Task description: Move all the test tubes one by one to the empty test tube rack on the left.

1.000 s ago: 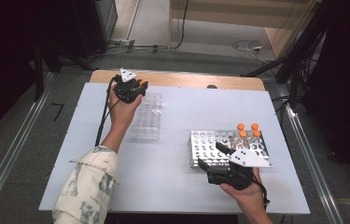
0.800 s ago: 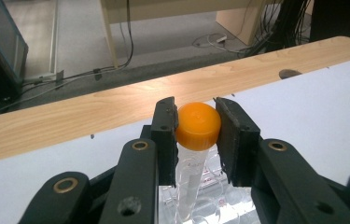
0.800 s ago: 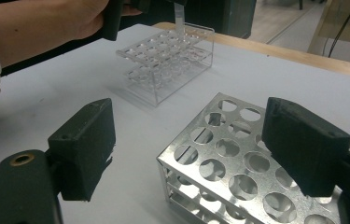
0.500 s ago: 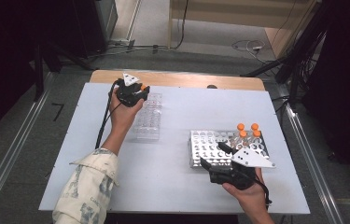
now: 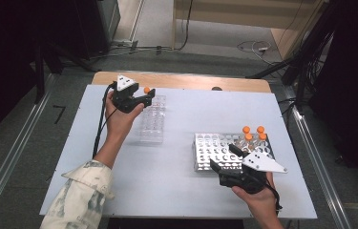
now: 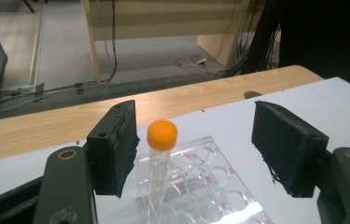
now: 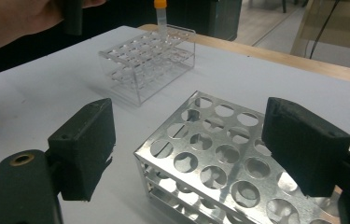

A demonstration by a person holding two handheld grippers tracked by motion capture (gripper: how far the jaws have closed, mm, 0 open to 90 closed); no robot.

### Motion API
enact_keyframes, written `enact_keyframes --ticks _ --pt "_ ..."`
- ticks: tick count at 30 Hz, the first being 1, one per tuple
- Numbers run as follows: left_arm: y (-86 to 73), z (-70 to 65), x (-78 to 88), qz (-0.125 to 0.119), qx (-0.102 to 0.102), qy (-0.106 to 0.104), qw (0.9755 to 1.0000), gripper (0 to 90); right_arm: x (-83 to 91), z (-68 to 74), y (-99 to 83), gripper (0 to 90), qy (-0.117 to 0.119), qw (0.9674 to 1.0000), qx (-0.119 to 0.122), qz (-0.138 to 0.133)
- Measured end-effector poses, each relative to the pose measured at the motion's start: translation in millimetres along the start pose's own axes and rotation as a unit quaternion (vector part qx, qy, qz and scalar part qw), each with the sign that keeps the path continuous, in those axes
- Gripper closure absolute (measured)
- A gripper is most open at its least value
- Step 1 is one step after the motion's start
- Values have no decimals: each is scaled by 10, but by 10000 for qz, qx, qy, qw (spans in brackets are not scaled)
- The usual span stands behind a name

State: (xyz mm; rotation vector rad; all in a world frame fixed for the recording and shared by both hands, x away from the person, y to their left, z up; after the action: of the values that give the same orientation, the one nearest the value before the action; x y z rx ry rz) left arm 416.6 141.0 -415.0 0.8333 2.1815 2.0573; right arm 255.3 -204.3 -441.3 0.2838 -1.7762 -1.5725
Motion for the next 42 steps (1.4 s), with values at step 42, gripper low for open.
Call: enact_keyframes --ticks 42 --pt "-985 -259 984 254 -134 -102 9995 184 481 -717 -200 178 -1326 9903 -379 -163"
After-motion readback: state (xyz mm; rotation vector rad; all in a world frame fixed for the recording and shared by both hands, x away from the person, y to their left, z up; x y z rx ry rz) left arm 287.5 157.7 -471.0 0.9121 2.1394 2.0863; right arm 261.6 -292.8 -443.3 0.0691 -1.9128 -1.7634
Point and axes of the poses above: each handheld gripper's, and its own axes: x roughly backward along the jaws, y roughly out of its top, z roughly to its left, the point moved 3 cm from there along -x, roughly forward along the jaws, and after that the axes turned 1 degree about -y, right-handed, at the moved point
